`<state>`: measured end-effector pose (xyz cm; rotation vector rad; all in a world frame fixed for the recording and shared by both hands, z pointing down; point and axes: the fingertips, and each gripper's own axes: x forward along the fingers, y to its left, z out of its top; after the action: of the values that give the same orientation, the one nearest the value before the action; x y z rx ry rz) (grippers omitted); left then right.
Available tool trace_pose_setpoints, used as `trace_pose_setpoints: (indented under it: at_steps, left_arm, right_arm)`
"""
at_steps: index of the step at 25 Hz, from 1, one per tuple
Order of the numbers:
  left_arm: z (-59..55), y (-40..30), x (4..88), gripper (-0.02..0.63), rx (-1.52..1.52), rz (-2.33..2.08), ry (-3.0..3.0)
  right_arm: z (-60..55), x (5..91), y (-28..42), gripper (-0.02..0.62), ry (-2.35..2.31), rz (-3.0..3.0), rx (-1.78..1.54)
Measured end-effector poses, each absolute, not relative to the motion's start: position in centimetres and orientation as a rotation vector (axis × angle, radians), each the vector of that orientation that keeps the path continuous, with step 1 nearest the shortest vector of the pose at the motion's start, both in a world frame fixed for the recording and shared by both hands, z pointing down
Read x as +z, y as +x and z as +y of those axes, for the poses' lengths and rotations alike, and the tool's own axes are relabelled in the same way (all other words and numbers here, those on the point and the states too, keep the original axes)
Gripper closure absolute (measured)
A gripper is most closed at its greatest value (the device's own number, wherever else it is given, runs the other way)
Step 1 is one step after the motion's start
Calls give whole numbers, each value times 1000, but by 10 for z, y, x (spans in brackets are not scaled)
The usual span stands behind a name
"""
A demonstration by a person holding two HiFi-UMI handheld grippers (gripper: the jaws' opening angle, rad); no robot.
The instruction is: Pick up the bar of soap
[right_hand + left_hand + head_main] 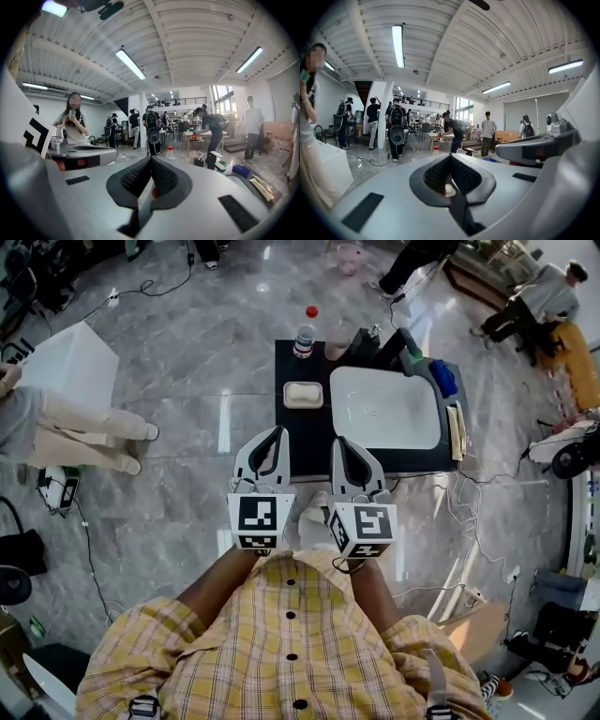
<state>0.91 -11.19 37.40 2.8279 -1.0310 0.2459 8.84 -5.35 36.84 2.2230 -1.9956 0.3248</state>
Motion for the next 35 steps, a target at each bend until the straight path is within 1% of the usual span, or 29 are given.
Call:
trace_pose_setpoints:
  at_steps: [14,19,23,30,35]
  left_arm:
    - [-171,68,386,596,295,-1189,2792]
    - [-182,92,385,595,326,-1244,2785]
    - [-186,94,390,596,329,-1261,2758]
    - [-198,90,402,597,353,-1235,2759]
    - [-208,92,402,595,357,-1213,2775]
  right_arm:
    - [-123,395,159,577,2071,-2069,329]
    - [-139,417,182,577,1970,-2079,369]
    - [-149,434,186,577,1881,-2054,346]
    - [-166,452,171,577,1762,-2008,277]
    - [-185,471,163,577,1645,-1957,157]
